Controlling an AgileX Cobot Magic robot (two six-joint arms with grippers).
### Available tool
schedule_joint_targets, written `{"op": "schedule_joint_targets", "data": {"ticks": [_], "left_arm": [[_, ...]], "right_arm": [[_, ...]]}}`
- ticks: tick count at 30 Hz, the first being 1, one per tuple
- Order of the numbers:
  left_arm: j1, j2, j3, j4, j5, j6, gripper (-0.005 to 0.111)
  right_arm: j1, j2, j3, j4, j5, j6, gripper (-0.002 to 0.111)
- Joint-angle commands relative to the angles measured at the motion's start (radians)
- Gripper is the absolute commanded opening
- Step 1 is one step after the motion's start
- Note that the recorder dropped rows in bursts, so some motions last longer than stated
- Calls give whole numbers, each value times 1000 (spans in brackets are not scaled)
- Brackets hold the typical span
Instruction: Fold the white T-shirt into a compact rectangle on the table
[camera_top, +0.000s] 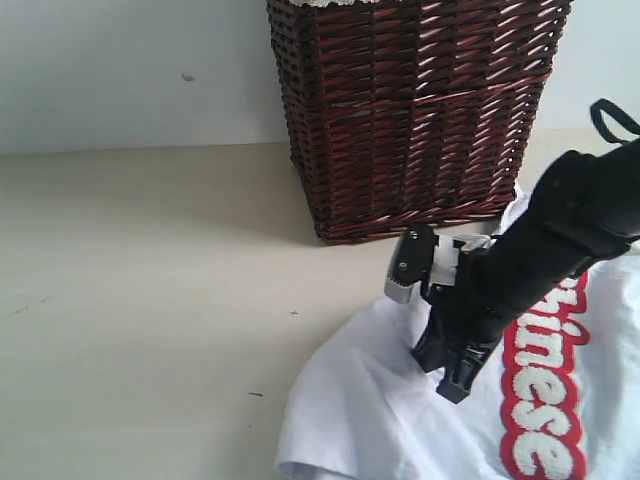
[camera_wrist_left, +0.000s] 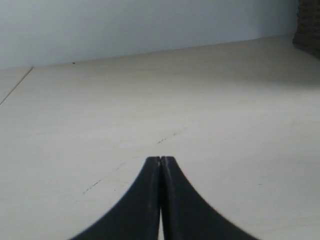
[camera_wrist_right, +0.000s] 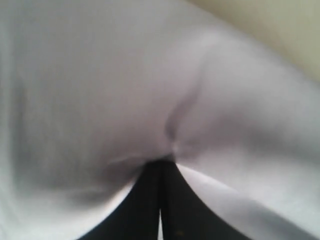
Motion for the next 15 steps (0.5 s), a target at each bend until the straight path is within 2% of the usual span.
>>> {"op": "schedule_joint_targets", "data": {"ticks": [1, 5, 9, 13, 15], "left_arm": [[-5, -6, -1, -3, -6, 1, 0], [-5, -6, -1, -3, -6, 1, 0], [-5, -6, -1, -3, -6, 1, 0], [-5, -6, -1, -3, -6, 1, 0], [-5, -6, -1, -3, -6, 1, 0]], "right_arm": [[45, -8, -65, -5, 32, 93, 0], [-7, -109, -70, -16, 50, 160, 0], [-108, -268, -70, -134, 182, 132, 0], [-271, -361, -48, -360, 502, -192, 0], [-361, -379, -3, -424, 560, -344, 0]]}}
